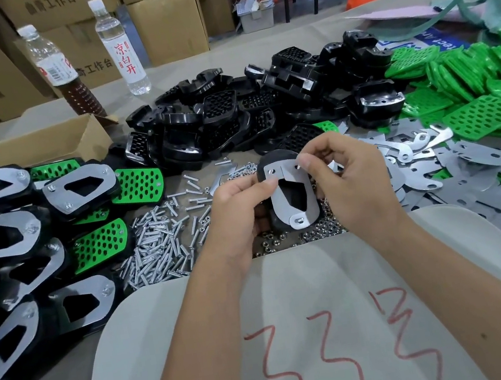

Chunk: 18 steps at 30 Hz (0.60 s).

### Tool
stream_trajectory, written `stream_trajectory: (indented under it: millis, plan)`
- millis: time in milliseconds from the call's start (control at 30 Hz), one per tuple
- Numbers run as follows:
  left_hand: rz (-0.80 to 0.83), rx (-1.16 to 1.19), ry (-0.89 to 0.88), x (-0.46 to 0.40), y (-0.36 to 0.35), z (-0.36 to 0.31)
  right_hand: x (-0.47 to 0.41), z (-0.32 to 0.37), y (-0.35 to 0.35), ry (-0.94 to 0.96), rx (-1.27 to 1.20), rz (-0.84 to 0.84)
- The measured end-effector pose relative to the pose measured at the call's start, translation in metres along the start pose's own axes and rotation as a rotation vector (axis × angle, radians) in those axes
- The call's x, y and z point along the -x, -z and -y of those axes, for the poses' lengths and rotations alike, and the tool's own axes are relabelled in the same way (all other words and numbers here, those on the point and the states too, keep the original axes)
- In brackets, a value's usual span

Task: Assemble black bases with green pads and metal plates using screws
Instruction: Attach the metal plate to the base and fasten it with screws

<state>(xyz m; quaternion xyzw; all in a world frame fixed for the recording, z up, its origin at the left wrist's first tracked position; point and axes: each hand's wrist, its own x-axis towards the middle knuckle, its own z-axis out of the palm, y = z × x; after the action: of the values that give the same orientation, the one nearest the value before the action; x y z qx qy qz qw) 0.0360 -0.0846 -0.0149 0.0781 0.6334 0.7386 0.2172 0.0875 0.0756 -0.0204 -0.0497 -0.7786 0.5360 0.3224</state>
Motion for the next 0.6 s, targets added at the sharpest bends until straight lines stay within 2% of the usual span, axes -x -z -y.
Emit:
stream_trajectory:
  millis: [267,467,600]
  plan:
    - [0.078,0.113,-0.015,-0.0021,0.0057,-0.0010,0.0005,-0.0040,0.0019,-0.070,-0.097,-0.069]
    - [0.074,0.192,-0.039,-0.0029,0.0056,0.0008,-0.0001,-0.0069,0.0013,-0.167,-0.025,-0.008]
    - [0.066,0.186,-0.046,-0.0046,0.0048,0.0027,0.0013,-0.0014,0.0035,-0.207,-0.037,0.107]
